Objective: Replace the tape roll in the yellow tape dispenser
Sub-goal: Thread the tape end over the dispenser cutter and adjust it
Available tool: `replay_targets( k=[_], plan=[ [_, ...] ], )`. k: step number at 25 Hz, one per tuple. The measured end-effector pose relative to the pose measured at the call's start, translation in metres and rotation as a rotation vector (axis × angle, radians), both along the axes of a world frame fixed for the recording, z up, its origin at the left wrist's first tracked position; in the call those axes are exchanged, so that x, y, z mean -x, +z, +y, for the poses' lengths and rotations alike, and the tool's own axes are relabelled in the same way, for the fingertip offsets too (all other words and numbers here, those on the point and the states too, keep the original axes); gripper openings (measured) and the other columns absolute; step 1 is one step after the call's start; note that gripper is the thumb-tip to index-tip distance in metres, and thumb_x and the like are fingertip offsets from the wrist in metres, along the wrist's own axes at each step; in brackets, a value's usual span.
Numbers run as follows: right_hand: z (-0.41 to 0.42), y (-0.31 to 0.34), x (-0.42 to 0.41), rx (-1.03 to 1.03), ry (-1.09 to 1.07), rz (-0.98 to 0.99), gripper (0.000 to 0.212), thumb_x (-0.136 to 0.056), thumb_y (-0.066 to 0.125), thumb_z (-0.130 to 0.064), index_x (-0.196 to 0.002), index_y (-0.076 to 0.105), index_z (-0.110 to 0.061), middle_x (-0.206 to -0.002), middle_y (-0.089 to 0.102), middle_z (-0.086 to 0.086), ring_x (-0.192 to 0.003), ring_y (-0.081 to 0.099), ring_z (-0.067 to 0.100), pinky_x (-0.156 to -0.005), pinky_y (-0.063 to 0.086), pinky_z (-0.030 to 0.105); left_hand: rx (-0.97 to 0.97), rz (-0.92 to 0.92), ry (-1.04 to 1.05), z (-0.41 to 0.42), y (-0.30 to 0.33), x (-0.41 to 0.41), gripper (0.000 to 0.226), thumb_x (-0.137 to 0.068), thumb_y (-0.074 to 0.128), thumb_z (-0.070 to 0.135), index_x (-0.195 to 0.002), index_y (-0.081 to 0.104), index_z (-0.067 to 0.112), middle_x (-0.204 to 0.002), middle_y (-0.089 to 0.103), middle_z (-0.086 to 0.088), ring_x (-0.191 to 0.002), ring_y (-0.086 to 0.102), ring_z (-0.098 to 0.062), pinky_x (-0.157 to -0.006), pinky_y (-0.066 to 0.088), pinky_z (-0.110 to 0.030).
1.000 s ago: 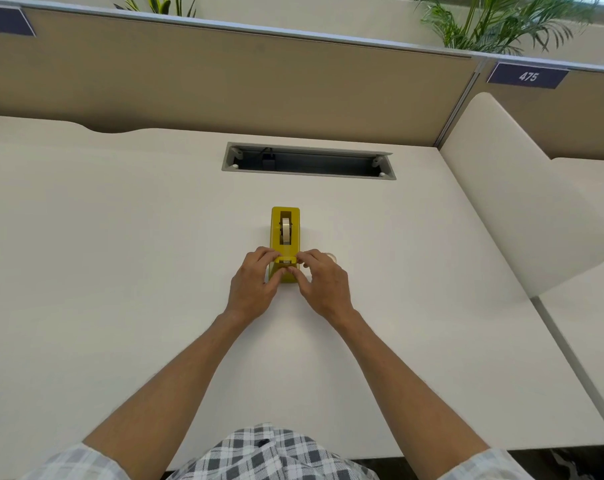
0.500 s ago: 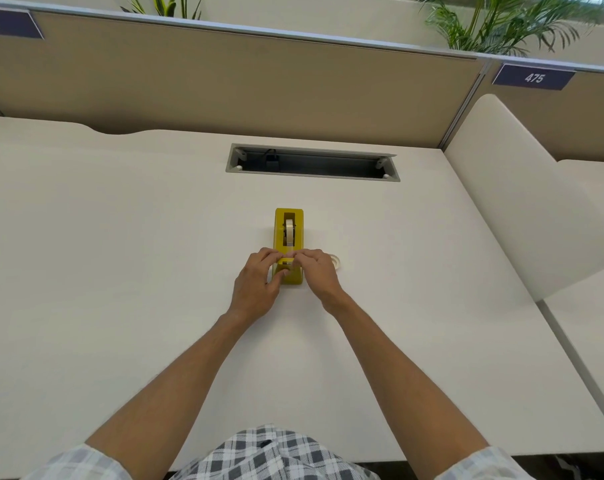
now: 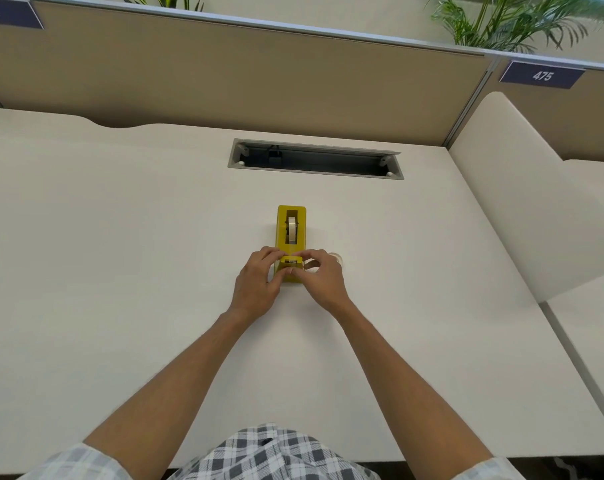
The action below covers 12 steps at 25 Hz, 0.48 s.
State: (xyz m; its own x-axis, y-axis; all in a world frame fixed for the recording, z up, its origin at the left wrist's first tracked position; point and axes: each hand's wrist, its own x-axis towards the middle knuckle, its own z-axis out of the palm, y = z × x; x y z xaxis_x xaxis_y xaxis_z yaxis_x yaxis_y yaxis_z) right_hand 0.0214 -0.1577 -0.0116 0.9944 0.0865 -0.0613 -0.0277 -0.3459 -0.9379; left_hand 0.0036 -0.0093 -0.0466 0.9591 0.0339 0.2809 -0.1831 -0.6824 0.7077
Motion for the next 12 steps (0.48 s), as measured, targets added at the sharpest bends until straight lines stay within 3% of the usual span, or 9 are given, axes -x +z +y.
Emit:
replay_targets(
  k=[5,12],
  plan=[
    [-0.009,-0.007,0.001,0.187,0.112,-0.196,0.025,-0.086,0.070,-0.023,-0.111,0.067,-0.020,-0.108,0.063,-0.003,-0.091,0.056,0.005,-0.068,0.039,0.013,-0.065,-0.025,-0.002,-0.002,-0.001,0.003,0.034,-0.092,0.061,0.026,-0.124,0.057,0.015,-0.123,0.059,-0.002,-0.109,0.056,-0.018,-0.079,0.057,-0.034],
    [-0.012,-0.008,0.003,0.447,0.126,-0.334,0.023,-0.093,0.059,-0.033,-0.113,0.061,-0.022,-0.112,0.059,-0.005,-0.091,0.057,0.011,-0.064,0.047,0.025,-0.104,-0.051,0.013,-0.002,0.000,0.003,0.034,-0.090,0.063,0.025,-0.122,0.058,0.013,-0.120,0.060,-0.005,-0.106,0.059,-0.020,-0.077,0.055,-0.031]
  ],
)
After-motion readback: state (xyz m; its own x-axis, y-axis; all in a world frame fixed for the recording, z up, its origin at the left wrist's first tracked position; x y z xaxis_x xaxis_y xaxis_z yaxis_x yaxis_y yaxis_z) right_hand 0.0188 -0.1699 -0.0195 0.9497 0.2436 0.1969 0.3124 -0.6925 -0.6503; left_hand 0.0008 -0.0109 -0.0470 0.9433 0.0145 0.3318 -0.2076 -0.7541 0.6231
